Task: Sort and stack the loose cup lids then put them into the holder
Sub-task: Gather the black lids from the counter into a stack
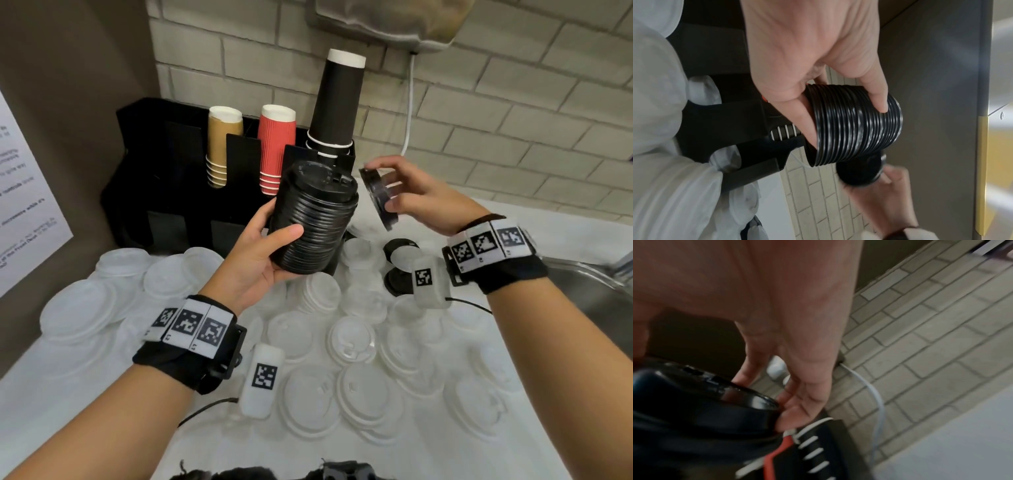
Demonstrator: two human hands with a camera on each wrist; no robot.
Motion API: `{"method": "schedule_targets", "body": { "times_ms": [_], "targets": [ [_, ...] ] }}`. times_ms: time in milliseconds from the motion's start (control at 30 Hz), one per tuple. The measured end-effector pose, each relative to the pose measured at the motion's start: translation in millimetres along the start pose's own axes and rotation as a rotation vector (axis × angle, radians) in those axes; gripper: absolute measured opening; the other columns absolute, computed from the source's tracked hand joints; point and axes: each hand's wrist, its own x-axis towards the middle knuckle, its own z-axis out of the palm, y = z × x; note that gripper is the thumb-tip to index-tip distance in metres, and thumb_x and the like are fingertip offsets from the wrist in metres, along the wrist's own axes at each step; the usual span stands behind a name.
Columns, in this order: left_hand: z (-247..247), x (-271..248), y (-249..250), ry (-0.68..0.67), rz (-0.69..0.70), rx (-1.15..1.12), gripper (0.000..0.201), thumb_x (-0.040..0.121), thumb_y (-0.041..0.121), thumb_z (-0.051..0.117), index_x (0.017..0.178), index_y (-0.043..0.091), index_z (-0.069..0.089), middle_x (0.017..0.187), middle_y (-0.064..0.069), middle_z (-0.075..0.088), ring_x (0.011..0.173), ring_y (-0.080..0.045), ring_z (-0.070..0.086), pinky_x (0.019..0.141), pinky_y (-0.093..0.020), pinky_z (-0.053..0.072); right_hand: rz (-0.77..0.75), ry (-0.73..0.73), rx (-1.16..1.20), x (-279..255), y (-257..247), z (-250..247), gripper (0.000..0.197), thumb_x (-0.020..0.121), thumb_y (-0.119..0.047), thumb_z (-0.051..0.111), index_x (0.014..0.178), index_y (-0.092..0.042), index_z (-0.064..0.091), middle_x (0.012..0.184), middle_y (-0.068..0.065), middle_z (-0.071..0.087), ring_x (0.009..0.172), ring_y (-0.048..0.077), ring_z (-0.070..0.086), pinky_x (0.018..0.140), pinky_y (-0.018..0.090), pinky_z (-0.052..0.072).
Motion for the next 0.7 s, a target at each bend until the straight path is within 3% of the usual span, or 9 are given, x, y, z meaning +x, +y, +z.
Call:
{"method": "schedule_targets", "body": {
  "times_ms": [133,233,467,600,700],
  "targets": [
    [-3,-2,-7,0.022,-0.011,-0.005,0.069,0.073,0.019,0.071,0.138,0.026,0.048,0.119,0.000,0.069,0.105,-0.023,0.070,0.069,-0.040,0.059,-0.156,-0.091,-0.081,-1,-31,18,0.055,0.069,-0.028,0.068,0.118,-0.044,0.051,0.114,0.014,0.051,0.097,0.017,0.057,0.083,0.034,0.049],
    [-8,-2,-7,0.017,-0.017,0.019,0.065,0.073,0.019,0.072,0.134,0.030,0.051,0.114,0.005,0.072,0.103,-0.022,0.071,0.068,-0.040,0.059,-0.193,-0.121,-0.170,-2,-43,27,0.056,0.069,-0.033,0.068,0.120,-0.045,0.049,0.113,0.003,0.051,0.101,0.014,0.053,0.091,0.032,0.047],
    [-17,-2,-5,-0.021,-0.046,0.090,0.070,0.065,0.027,0.083,0.128,0.039,0.056,0.121,0.005,0.069,0.108,-0.022,0.069,0.073,-0.040,0.059,-0.159,-0.140,-0.322,9,-62,44,0.054,0.074,-0.026,0.066,0.126,-0.037,0.053,0.116,0.002,0.051,0.108,0.022,0.052,0.086,0.022,0.048],
    [-23,0,-3,-0.047,-0.058,0.091,0.071,0.062,0.031,0.083,0.127,0.041,0.057,0.122,0.006,0.068,0.108,-0.022,0.069,0.075,-0.041,0.059,-0.140,-0.180,-0.354,12,-74,51,0.053,0.073,-0.024,0.063,0.123,-0.040,0.054,0.113,-0.007,0.054,0.103,0.011,0.053,0.077,0.010,0.045],
    [-28,2,-1,-0.053,-0.060,0.081,0.068,0.067,0.026,0.082,0.129,0.039,0.056,0.121,0.007,0.068,0.109,-0.021,0.068,0.074,-0.040,0.059,-0.152,-0.200,-0.382,15,-83,56,0.053,0.074,-0.018,0.061,0.123,-0.038,0.054,0.108,-0.018,0.053,0.096,-0.006,0.051,0.076,0.005,0.042]
  ]
}}
